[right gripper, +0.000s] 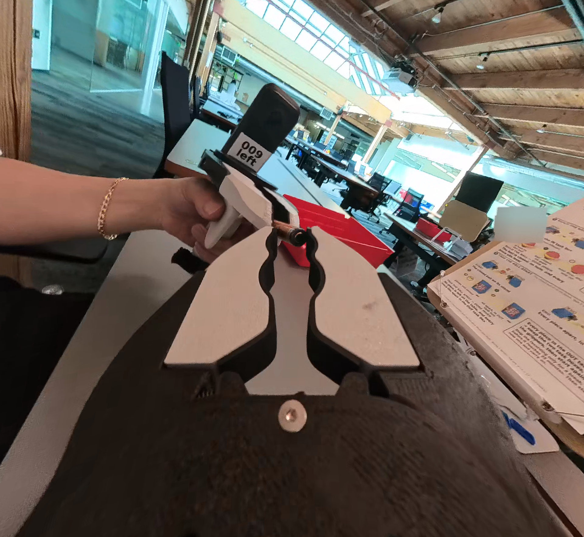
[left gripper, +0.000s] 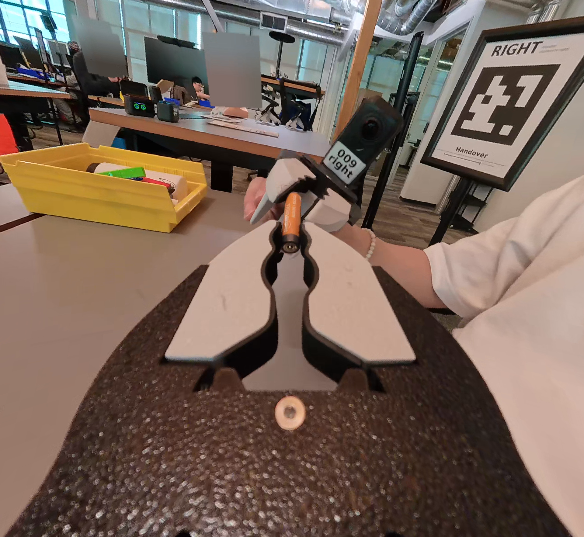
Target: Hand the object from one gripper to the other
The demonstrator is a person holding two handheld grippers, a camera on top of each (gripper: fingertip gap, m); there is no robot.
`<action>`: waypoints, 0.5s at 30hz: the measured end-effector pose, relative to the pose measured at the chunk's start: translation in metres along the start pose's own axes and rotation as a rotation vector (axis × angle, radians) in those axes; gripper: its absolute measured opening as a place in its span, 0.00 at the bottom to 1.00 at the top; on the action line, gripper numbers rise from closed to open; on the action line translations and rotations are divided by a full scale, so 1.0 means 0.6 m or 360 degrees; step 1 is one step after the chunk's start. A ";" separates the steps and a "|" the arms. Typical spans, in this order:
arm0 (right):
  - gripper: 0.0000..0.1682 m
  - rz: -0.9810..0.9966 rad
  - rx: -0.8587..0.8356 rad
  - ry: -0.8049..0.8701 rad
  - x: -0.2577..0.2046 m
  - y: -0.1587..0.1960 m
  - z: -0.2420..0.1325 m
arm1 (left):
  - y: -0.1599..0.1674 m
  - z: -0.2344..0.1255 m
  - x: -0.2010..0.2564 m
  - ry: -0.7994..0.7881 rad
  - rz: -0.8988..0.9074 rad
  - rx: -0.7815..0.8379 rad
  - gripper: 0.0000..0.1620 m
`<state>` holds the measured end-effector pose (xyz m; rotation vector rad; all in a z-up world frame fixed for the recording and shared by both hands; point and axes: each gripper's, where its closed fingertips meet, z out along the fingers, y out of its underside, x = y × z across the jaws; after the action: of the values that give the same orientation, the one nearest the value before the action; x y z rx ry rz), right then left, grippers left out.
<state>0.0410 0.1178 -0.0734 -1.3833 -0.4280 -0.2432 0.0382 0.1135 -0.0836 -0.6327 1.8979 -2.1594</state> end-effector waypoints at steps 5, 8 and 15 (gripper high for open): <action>0.08 0.0203 -0.0015 -0.0035 0.000 0.001 0.003 | -0.005 -0.006 -0.007 -0.0076 0.0142 0.0042 0.09; 0.06 0.0392 0.0054 0.0002 0.010 -0.006 0.006 | -0.015 -0.013 -0.018 -0.0235 0.0353 0.0063 0.13; 0.06 0.0975 0.0247 -0.0109 0.020 -0.020 0.004 | -0.026 -0.026 -0.020 -0.0485 0.1012 0.0031 0.15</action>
<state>0.0468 0.1189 -0.0573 -1.3085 -0.0623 0.3335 0.0441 0.1349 -0.0722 -0.2734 1.6236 -1.5768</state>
